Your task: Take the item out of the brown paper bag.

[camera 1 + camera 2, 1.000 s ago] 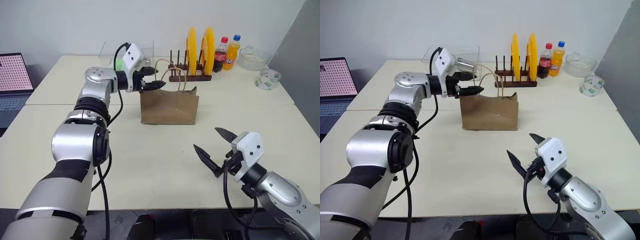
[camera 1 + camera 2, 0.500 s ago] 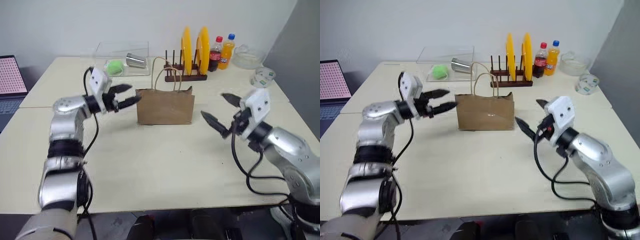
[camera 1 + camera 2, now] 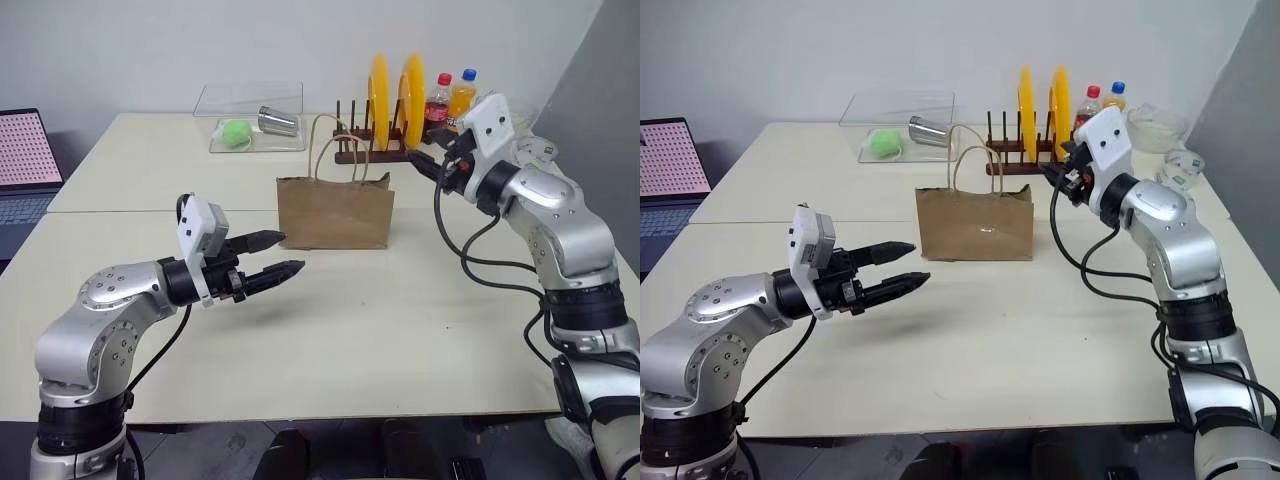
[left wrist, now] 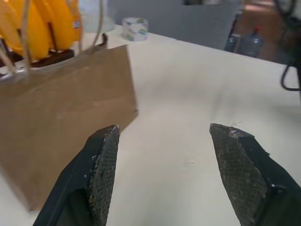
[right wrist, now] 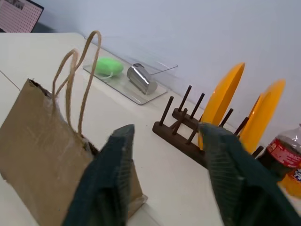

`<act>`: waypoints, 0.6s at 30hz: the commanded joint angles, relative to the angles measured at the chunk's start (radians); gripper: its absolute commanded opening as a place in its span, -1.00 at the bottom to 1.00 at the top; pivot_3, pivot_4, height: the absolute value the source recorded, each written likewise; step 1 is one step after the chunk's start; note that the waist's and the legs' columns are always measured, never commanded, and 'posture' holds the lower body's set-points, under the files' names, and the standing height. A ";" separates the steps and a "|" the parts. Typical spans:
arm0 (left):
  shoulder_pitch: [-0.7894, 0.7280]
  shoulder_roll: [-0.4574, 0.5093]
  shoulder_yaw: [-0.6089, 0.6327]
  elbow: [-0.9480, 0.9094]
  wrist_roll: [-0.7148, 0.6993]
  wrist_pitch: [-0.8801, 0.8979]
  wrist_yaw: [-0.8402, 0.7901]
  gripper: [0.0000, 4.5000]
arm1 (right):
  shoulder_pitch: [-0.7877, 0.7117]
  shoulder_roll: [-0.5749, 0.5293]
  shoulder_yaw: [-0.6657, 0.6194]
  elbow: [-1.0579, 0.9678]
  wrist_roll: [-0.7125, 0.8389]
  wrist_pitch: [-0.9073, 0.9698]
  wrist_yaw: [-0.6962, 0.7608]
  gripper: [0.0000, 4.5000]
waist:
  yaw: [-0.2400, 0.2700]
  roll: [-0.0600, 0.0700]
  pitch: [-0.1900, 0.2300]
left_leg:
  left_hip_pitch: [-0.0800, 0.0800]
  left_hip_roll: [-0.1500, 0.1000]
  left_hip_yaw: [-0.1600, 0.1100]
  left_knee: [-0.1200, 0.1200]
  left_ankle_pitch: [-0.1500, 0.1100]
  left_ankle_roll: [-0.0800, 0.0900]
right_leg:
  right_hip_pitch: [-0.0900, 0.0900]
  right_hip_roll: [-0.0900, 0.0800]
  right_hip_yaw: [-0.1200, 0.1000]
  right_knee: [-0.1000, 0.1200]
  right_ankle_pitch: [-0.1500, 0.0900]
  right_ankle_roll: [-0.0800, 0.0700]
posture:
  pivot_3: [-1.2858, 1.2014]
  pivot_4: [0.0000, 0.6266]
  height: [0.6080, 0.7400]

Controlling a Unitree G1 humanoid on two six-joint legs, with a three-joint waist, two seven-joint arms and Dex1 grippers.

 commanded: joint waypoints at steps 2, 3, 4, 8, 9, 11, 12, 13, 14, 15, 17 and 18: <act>-0.007 0.025 0.014 -0.031 -0.043 -0.009 0.031 0.43 | -0.132 0.033 0.051 0.211 -0.105 -0.142 0.055 -0.72 | 0.000 0.000 0.000 | 0.000 0.000 0.000 0.000 0.000 0.000 | 0.000 0.000 0.000 0.000 0.000 0.000 | 0.03 -0.52 1.00; -0.011 0.030 0.010 -0.027 -0.047 -0.013 0.031 0.43 | -0.170 0.045 0.068 0.287 -0.133 -0.179 0.064 -0.87 | -0.002 0.000 0.000 | 0.000 0.000 0.000 0.000 0.000 0.000 | 0.000 0.000 0.000 0.000 0.000 0.000 | 0.03 -0.52 1.00; -0.015 0.035 0.005 -0.021 -0.050 -0.020 0.026 0.43 | -0.219 0.062 0.091 0.389 -0.172 -0.228 0.067 -0.97 | -0.004 0.001 0.001 | 0.000 -0.001 0.001 0.000 0.000 0.000 | -0.001 0.000 0.000 0.000 0.000 0.000 | 0.03 -0.52 1.00; -0.034 0.049 -0.017 0.019 -0.047 -0.051 0.007 0.43 | -0.385 0.128 0.144 0.740 -0.296 -0.399 0.031 -0.97 | -0.006 0.001 0.001 | 0.000 -0.001 0.003 -0.002 0.000 0.000 | -0.003 0.001 0.001 0.000 0.000 0.000 | 0.03 -0.52 1.00; -0.040 0.043 -0.025 0.033 -0.041 -0.065 0.007 0.43 | -0.426 0.148 0.154 0.825 -0.324 -0.437 0.010 -0.97 | -0.006 0.002 0.001 | 0.000 -0.001 0.003 -0.002 0.000 0.000 | -0.003 0.001 0.002 0.000 0.000 0.000 | 0.03 -0.52 1.00; -0.036 0.039 -0.047 0.046 -0.019 -0.117 -0.010 0.43 | -0.481 0.178 0.171 0.948 -0.369 -0.492 -0.007 -0.97 | -0.007 0.002 0.001 | -0.001 -0.001 0.003 -0.003 0.002 -0.003 | -0.004 0.001 0.002 0.000 0.000 -0.001 | 0.03 -0.52 1.00; -0.028 0.040 -0.058 0.049 -0.009 -0.139 -0.017 0.43 | -0.497 0.190 0.176 0.992 -0.385 -0.511 -0.002 -0.97 | -0.007 0.002 0.001 | -0.001 -0.001 0.004 -0.003 0.002 -0.004 | -0.004 0.001 0.002 0.000 0.000 -0.001 | 0.03 -0.52 1.00; -0.023 0.042 -0.066 0.051 -0.003 -0.154 -0.021 0.43 | -0.508 0.198 0.176 1.023 -0.396 -0.526 0.003 -0.97 | -0.007 0.002 0.001 | -0.001 -0.001 0.004 -0.003 0.002 -0.004 | -0.004 0.001 0.002 -0.001 0.000 -0.001 | 0.03 -0.52 1.00; -0.015 0.043 -0.074 0.050 0.015 -0.177 -0.015 0.43 | -0.511 0.204 0.181 1.044 -0.408 -0.538 0.024 -0.97 | -0.007 0.002 0.001 | -0.001 -0.001 0.004 -0.004 0.002 -0.004 | -0.004 0.001 0.002 -0.001 0.000 -0.001 | 0.03 -0.52 1.00; -0.006 0.048 -0.080 0.054 0.027 -0.197 -0.020 0.43 | -0.509 0.208 0.184 1.054 -0.415 -0.551 0.054 -0.97 | -0.007 0.002 0.001 | -0.002 -0.001 0.004 -0.004 0.002 -0.004 | -0.005 0.000 0.002 -0.001 0.000 -0.001 | 0.03 -0.52 1.00; 0.013 0.061 -0.092 0.068 0.053 -0.242 -0.041 0.43 | -0.494 0.213 0.186 1.041 -0.412 -0.560 0.153 -0.97 | -0.007 0.002 0.001 | -0.002 -0.001 0.004 -0.005 0.002 -0.004 | -0.006 0.000 0.002 -0.001 0.000 -0.001 | 0.03 -0.52 1.00; 0.018 0.069 -0.092 0.080 0.057 -0.249 -0.046 0.43 | -0.483 0.210 0.188 1.024 -0.410 -0.563 0.205 -0.97 | -0.007 0.003 0.002 | -0.002 -0.001 0.004 -0.005 0.002 -0.004 | -0.006 0.000 0.003 -0.001 0.000 -0.001 | 0.03 -0.52 1.00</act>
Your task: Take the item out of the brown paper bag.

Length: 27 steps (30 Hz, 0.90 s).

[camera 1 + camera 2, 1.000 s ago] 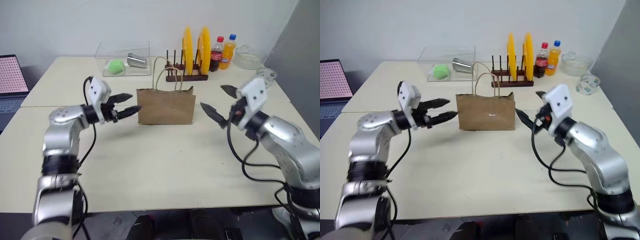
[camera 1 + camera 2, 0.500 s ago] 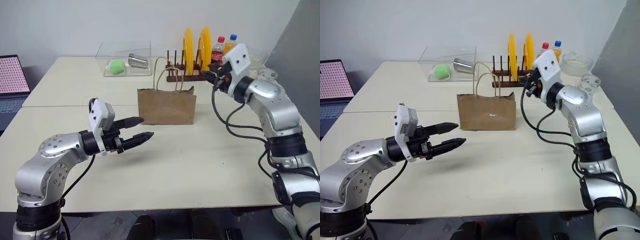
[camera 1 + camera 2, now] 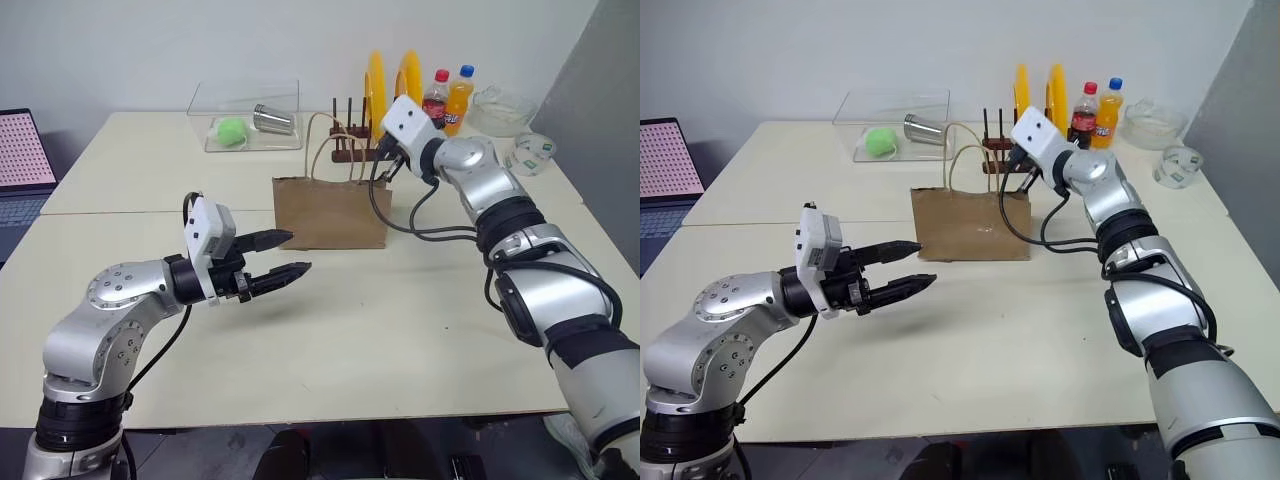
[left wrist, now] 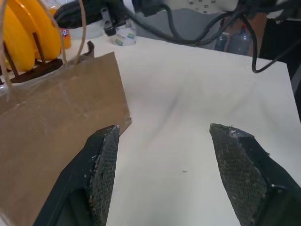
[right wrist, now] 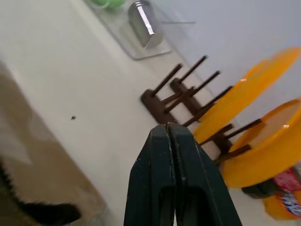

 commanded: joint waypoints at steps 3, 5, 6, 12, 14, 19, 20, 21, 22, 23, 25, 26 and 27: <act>0.020 0.051 -0.005 0.069 0.047 -0.092 -0.056 0.43 | 0.045 -0.024 0.002 -0.124 0.017 -0.017 0.283 -0.97 | 0.000 0.001 0.000 | 0.000 0.000 0.000 0.000 0.000 0.000 | -0.001 0.000 0.000 0.001 0.000 0.000 | 0.03 -0.52 1.00; 0.022 0.079 -0.015 0.115 0.063 -0.120 -0.101 0.43 | 0.091 -0.036 -0.001 -0.214 0.041 0.019 0.372 -0.97 | 0.000 0.001 0.000 | 0.000 0.000 0.000 0.000 0.000 0.000 | -0.001 0.000 0.000 0.001 0.000 0.000 | 0.03 -0.52 1.00; 0.024 0.096 -0.025 0.142 0.080 -0.151 -0.132 0.43 | 0.123 -0.045 0.000 -0.282 0.052 0.046 0.413 -0.97 | 0.000 0.001 0.000 | 0.000 0.000 0.000 0.000 0.000 0.000 | -0.001 0.000 0.000 0.001 0.000 0.000 | 0.03 -0.52 1.00; 0.023 0.170 -0.053 0.241 0.148 -0.291 -0.256 0.43 | 0.304 -0.094 -0.004 -0.725 0.123 0.275 0.538 -0.97 | 0.002 0.003 0.001 | -0.001 0.001 0.000 0.000 0.000 0.000 | -0.003 0.000 0.000 0.001 0.000 0.000 | 0.03 -0.52 1.00; 0.009 0.210 -0.053 0.275 0.162 -0.317 -0.304 0.43 | 0.383 -0.124 -0.002 -0.919 0.164 0.383 0.573 -0.97 | 0.003 0.003 0.001 | -0.002 0.001 0.000 -0.001 -0.001 0.001 | -0.003 0.000 -0.001 0.001 0.000 0.000 | 0.03 -0.52 1.00; -0.038 0.285 -0.066 0.337 0.176 -0.333 -0.380 0.43 | 0.543 -0.173 0.005 -1.242 0.214 0.551 0.567 -0.97 | 0.006 0.003 0.002 | -0.003 0.001 -0.001 0.000 -0.002 0.004 | -0.003 0.000 -0.001 0.001 0.000 0.000 | 0.03 -0.52 1.00; -0.046 0.295 -0.072 0.348 0.185 -0.340 -0.388 0.43 | 0.564 -0.179 0.004 -1.279 0.215 0.567 0.555 -0.97 | 0.006 0.003 0.002 | -0.003 0.001 -0.001 0.000 -0.002 0.004 | -0.003 0.000 -0.002 0.001 0.000 0.000 | 0.03 -0.52 1.00; -0.052 0.302 -0.078 0.349 0.180 -0.340 -0.407 0.43 | 0.601 -0.189 -0.009 -1.336 0.225 0.599 0.535 -0.97 | 0.006 0.003 0.002 | -0.003 0.000 -0.001 0.000 -0.002 0.004 | -0.003 0.000 -0.002 0.001 0.000 0.000 | 0.03 -0.52 1.00; -0.057 0.306 -0.083 0.348 0.176 -0.336 -0.418 0.43 | 0.634 -0.198 -0.024 -1.386 0.236 0.628 0.516 -0.97 | 0.007 0.004 0.002 | -0.003 0.000 -0.001 0.000 -0.002 0.004 | -0.004 0.000 -0.002 0.001 0.000 0.000 | 0.03 -0.52 1.00; -0.061 0.311 -0.087 0.348 0.182 -0.342 -0.423 0.43 | 0.666 -0.207 -0.039 -1.435 0.244 0.655 0.496 -0.97 | 0.007 0.003 0.002 | -0.003 0.000 -0.001 0.000 -0.002 0.004 | -0.004 0.000 -0.002 0.001 0.000 0.000 | 0.03 -0.52 1.00; -0.068 0.313 -0.095 0.352 0.201 -0.366 -0.429 0.43 | 0.703 -0.221 -0.056 -1.497 0.258 0.693 0.465 -0.97 | 0.007 0.004 0.002 | -0.004 0.000 -0.001 0.000 -0.002 0.004 | -0.004 0.000 -0.002 0.001 0.000 0.000 | 0.03 -0.52 1.00; -0.081 0.312 -0.108 0.359 0.224 -0.399 -0.434 0.50 | 0.742 -0.231 -0.081 -1.555 0.275 0.728 0.443 -0.99 | 0.007 0.004 0.002 | -0.004 0.000 -0.001 0.000 -0.002 0.004 | -0.004 0.000 -0.002 0.001 0.000 0.000 | 0.03 -0.52 1.00; -0.092 0.309 -0.120 0.361 0.236 -0.423 -0.444 0.59 | 0.778 -0.244 -0.101 -1.608 0.289 0.756 0.425 -0.91 | 0.009 0.004 0.002 | -0.004 0.000 -0.001 0.000 -0.002 0.004 | -0.004 0.000 -0.002 0.001 0.000 0.000 | 0.03 -0.52 1.00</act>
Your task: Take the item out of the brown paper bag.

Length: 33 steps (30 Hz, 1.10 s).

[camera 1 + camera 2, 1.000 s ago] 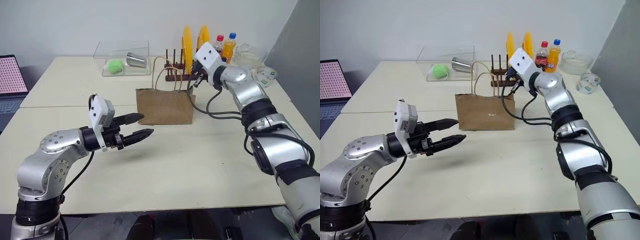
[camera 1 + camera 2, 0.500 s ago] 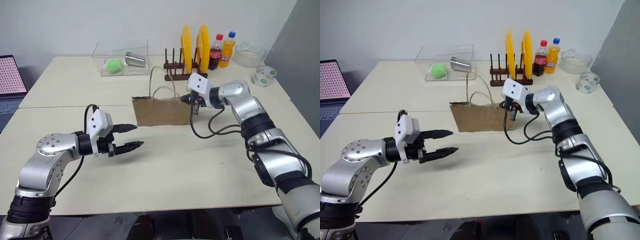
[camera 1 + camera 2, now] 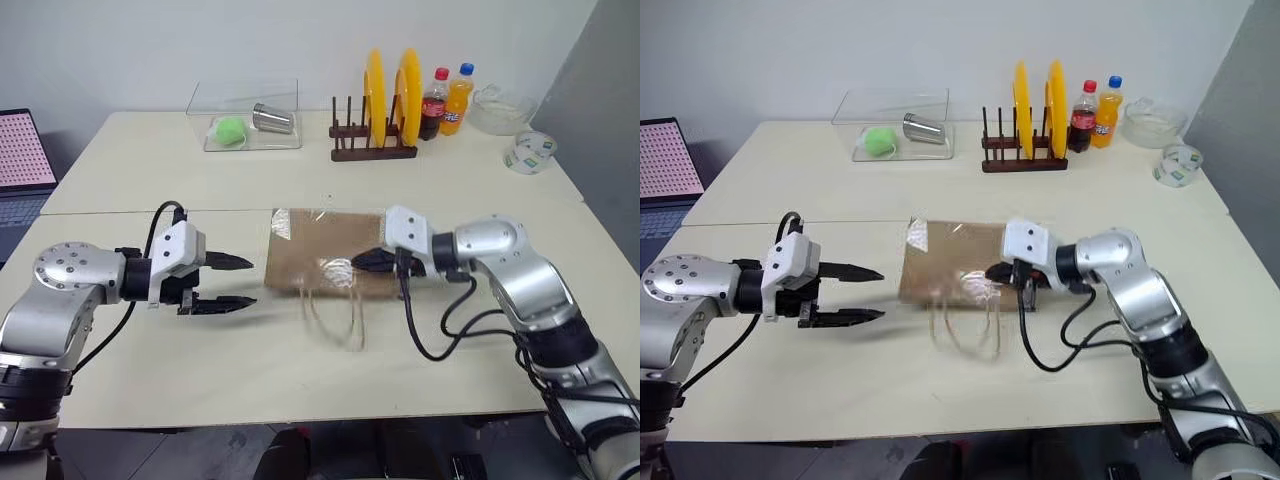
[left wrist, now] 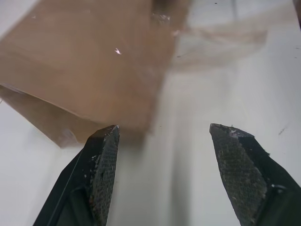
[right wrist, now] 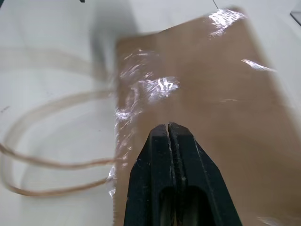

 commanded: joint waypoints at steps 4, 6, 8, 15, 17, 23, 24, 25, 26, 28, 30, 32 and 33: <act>-0.055 0.002 -0.061 -0.014 0.069 -0.173 -0.075 1.00 | 0.189 -0.081 -0.123 -0.321 0.085 0.130 -0.094 -0.42 | 0.006 0.000 0.000 | -0.002 0.000 -0.001 0.001 0.000 0.000 | 0.000 0.000 -0.001 0.000 0.000 0.000 | 0.03 -0.52 1.00; -0.062 -0.019 -0.118 -0.018 0.107 -0.309 -0.135 1.00 | 0.315 -0.144 -0.134 -0.430 0.107 0.138 -0.082 -0.10 | 0.014 0.000 0.000 | -0.002 0.000 -0.001 0.001 0.000 0.000 | 0.000 0.000 -0.001 -0.001 0.000 0.000 | 0.03 -0.52 1.00; -0.075 -0.052 -0.161 0.007 0.138 -0.441 -0.167 1.00 | 0.411 -0.198 -0.136 -0.502 0.125 0.142 -0.078 0.21 | 0.025 0.000 0.000 | -0.003 0.000 -0.001 0.001 0.000 0.000 | 0.000 0.000 -0.001 -0.002 0.000 0.000 | 0.03 -0.52 1.00; -0.107 -0.164 -0.267 0.145 0.191 -0.734 -0.218 1.00 | 0.591 -0.246 -0.127 -0.624 0.144 0.174 -0.174 0.82 | 0.024 0.000 0.000 | -0.003 0.000 0.001 0.004 0.000 0.000 | 0.001 0.000 -0.001 0.000 0.000 0.000 | 0.03 -0.52 1.00; -0.130 -0.199 -0.288 0.178 0.212 -0.772 -0.200 1.00 | 0.607 -0.244 -0.120 -0.644 0.146 0.191 -0.204 0.82 | 0.026 0.000 0.000 | -0.002 0.000 0.000 0.005 0.000 0.000 | 0.002 0.001 -0.001 0.000 0.000 0.000 | 0.03 -0.52 1.00; -0.194 -0.330 -0.335 0.256 0.269 -0.832 -0.108 1.00 | 0.642 -0.243 -0.102 -0.685 0.170 0.239 -0.277 0.82 | 0.031 -0.001 -0.001 | -0.002 -0.001 -0.001 0.005 0.000 0.000 | 0.003 0.000 -0.002 -0.001 0.000 0.000 | 0.03 -0.52 1.00; -0.201 -0.345 -0.341 0.254 0.267 -0.822 -0.099 1.00 | 0.648 -0.244 -0.102 -0.689 0.175 0.245 -0.286 0.82 | 0.029 -0.001 -0.001 | -0.002 -0.001 -0.001 0.005 0.000 0.000 | 0.003 0.000 -0.002 -0.001 0.000 0.000 | 0.03 -0.52 1.00; -0.205 -0.353 -0.346 0.249 0.261 -0.807 -0.097 1.00 | 0.654 -0.247 -0.100 -0.693 0.179 0.250 -0.294 0.82 | 0.028 -0.001 -0.001 | -0.002 0.000 -0.001 0.005 0.000 0.000 | 0.003 0.001 -0.002 -0.001 0.000 0.000 | 0.03 -0.52 1.00; -0.207 -0.356 -0.351 0.245 0.256 -0.798 -0.100 1.00 | 0.659 -0.250 -0.097 -0.696 0.181 0.252 -0.300 0.82 | 0.028 -0.001 -0.001 | -0.002 0.000 -0.001 0.005 0.000 0.000 | 0.003 0.001 -0.002 -0.001 0.000 0.000 | 0.03 -0.52 1.00; -0.210 -0.355 -0.360 0.238 0.248 -0.784 -0.106 0.92 | 0.666 -0.256 -0.093 -0.701 0.187 0.255 -0.309 0.83 | 0.027 -0.001 -0.001 | -0.002 0.000 -0.001 0.005 0.000 0.000 | 0.003 0.001 -0.002 -0.001 0.000 0.000 | 0.03 -0.52 1.00; -0.211 -0.357 -0.364 0.224 0.234 -0.739 -0.106 0.74 | 0.668 -0.260 -0.089 -0.706 0.193 0.259 -0.316 0.83 | 0.027 -0.001 -0.001 | -0.002 0.000 -0.001 0.005 0.000 0.000 | 0.003 0.001 -0.002 -0.001 0.000 0.000 | 0.03 -0.52 1.00; -0.222 -0.363 -0.366 0.210 0.223 -0.698 -0.103 0.45 | 0.662 -0.258 -0.074 -0.708 0.196 0.261 -0.329 0.83 | 0.027 -0.001 -0.001 | -0.002 0.000 -0.002 0.005 0.000 0.000 | 0.004 0.001 -0.003 -0.001 0.000 0.000 | 0.03 -0.52 1.00; -0.227 -0.366 -0.363 0.201 0.215 -0.671 -0.098 0.32 | 0.656 -0.253 -0.065 -0.707 0.198 0.262 -0.338 0.83 | 0.027 -0.001 -0.001 | -0.002 0.000 -0.002 0.005 0.000 0.000 | 0.004 0.001 -0.003 -0.001 0.000 0.000 | 0.03 -0.52 1.00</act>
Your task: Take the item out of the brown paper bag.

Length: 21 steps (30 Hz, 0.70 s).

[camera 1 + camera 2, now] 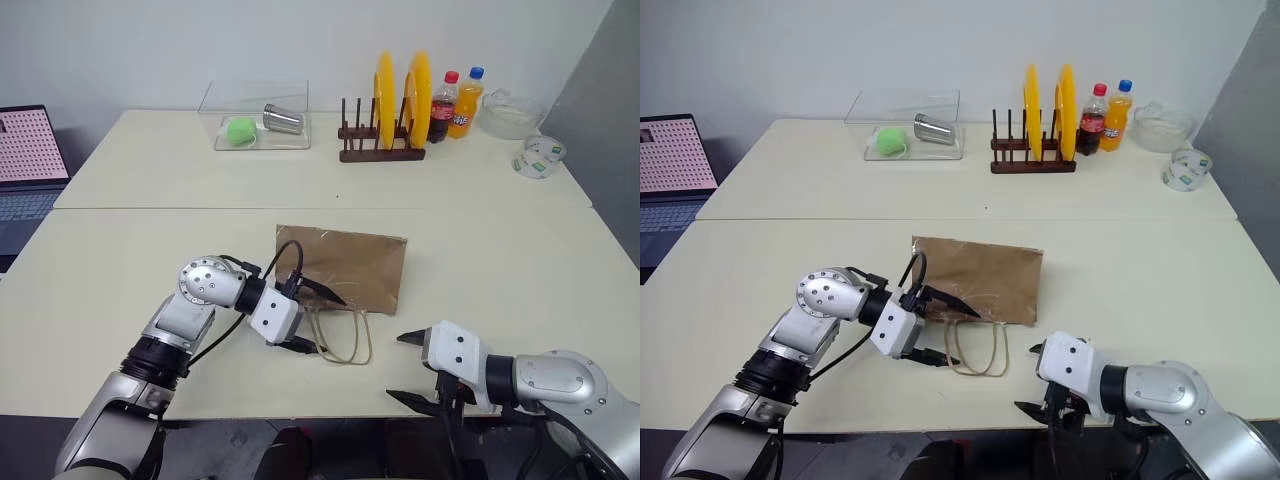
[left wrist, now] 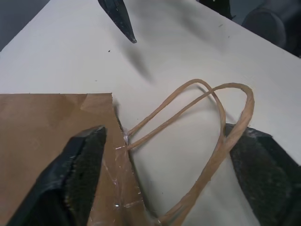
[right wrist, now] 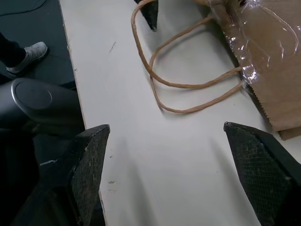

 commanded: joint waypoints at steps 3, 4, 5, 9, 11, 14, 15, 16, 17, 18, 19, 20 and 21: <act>-0.047 -0.019 0.017 -0.084 -0.071 0.168 0.025 -0.11 | -0.035 0.020 0.044 -0.029 0.023 -0.005 -0.042 0.83 | 0.000 0.000 0.000 | 0.000 0.000 -0.001 0.000 0.000 0.000 | 0.001 0.000 -0.001 0.000 0.000 0.000 | 0.03 -0.52 1.00; -0.056 -0.023 0.021 -0.092 -0.080 0.202 0.031 -0.24 | -0.045 0.025 0.056 -0.024 0.025 -0.006 -0.047 0.83 | 0.000 0.000 0.000 | 0.000 0.000 -0.001 0.000 0.000 0.000 | 0.001 0.000 -0.001 0.000 0.000 0.000 | 0.03 -0.52 1.00; -0.066 -0.028 0.024 -0.097 -0.088 0.230 0.038 -0.38 | -0.056 0.030 0.070 -0.018 0.024 -0.007 -0.051 0.83 | 0.000 0.000 0.000 | 0.000 0.000 -0.001 0.000 0.000 0.000 | 0.001 0.000 -0.001 0.000 0.000 0.000 | 0.03 -0.52 1.00; -0.120 -0.055 0.040 -0.083 -0.102 0.310 0.076 -0.92 | -0.097 0.062 0.133 0.024 0.018 -0.003 -0.072 0.83 | -0.001 0.000 0.000 | 0.001 0.000 -0.001 0.000 0.000 0.000 | 0.002 0.000 -0.001 0.000 0.000 0.000 | 0.03 -0.52 1.00; -0.154 -0.068 0.049 -0.052 -0.099 0.322 0.091 -0.99 | -0.110 0.086 0.156 0.059 0.020 0.000 -0.085 0.83 | 0.000 0.000 0.000 | 0.001 0.000 -0.001 0.000 0.000 0.000 | 0.002 0.000 -0.001 0.000 0.000 0.000 | 0.03 -0.52 1.00; -0.181 -0.075 0.057 -0.004 -0.090 0.305 0.093 -0.99 | -0.126 0.102 0.175 0.105 0.007 -0.011 -0.096 0.83 | -0.001 0.000 0.000 | 0.001 0.000 -0.001 0.000 0.000 0.000 | 0.002 0.000 -0.001 -0.001 0.000 0.000 | 0.03 -0.52 1.00; -0.188 -0.078 0.058 0.011 -0.088 0.299 0.093 -0.99 | -0.133 0.106 0.180 0.120 0.001 -0.017 -0.100 0.83 | -0.001 0.000 0.000 | 0.001 0.000 -0.001 0.000 0.000 0.000 | 0.002 0.000 -0.001 -0.001 0.000 0.000 | 0.03 -0.52 1.00; -0.194 -0.080 0.059 0.024 -0.085 0.292 0.093 -0.99 | -0.141 0.111 0.188 0.135 -0.007 -0.024 -0.105 0.83 | -0.002 0.000 0.000 | 0.002 0.000 -0.001 0.000 0.000 0.000 | 0.002 0.000 -0.001 -0.001 0.000 0.000 | 0.03 -0.52 1.00; -0.202 -0.082 0.060 0.037 -0.084 0.287 0.092 -0.99 | -0.150 0.117 0.194 0.152 -0.015 -0.031 -0.113 0.83 | -0.002 0.000 0.000 | 0.002 0.000 -0.001 0.000 0.000 0.000 | 0.002 0.000 -0.001 0.000 0.000 0.000 | 0.03 -0.52 1.00; -0.210 -0.084 0.061 0.051 -0.083 0.282 0.090 -0.99 | -0.162 0.123 0.202 0.171 -0.024 -0.038 -0.120 0.83 | -0.002 0.000 0.000 | 0.002 0.000 -0.002 0.000 0.000 0.000 | 0.002 0.000 -0.001 0.000 0.000 0.000 | 0.03 -0.52 1.00; -0.215 -0.085 0.061 0.061 -0.083 0.277 0.088 -0.99 | -0.173 0.129 0.209 0.187 -0.033 -0.045 -0.126 0.83 | -0.002 0.000 0.000 | 0.002 0.000 -0.002 0.000 0.000 0.000 | 0.002 0.000 -0.001 0.000 0.000 0.000 | 0.03 -0.52 1.00; -0.218 -0.086 0.061 0.068 -0.083 0.274 0.087 -0.99 | -0.179 0.132 0.214 0.198 -0.039 -0.050 -0.130 0.83 | -0.002 0.000 0.000 | 0.002 0.000 -0.002 0.000 0.000 0.000 | 0.002 0.000 -0.001 0.000 0.000 0.000 | 0.03 -0.52 1.00; -0.219 -0.086 0.061 0.073 -0.083 0.270 0.086 -0.99 | -0.189 0.140 0.221 0.208 -0.044 -0.055 -0.132 0.83 | -0.002 0.000 0.000 | 0.002 0.000 -0.002 0.000 0.000 0.000 | 0.002 0.000 -0.001 0.000 0.000 0.000 | 0.03 -0.52 1.00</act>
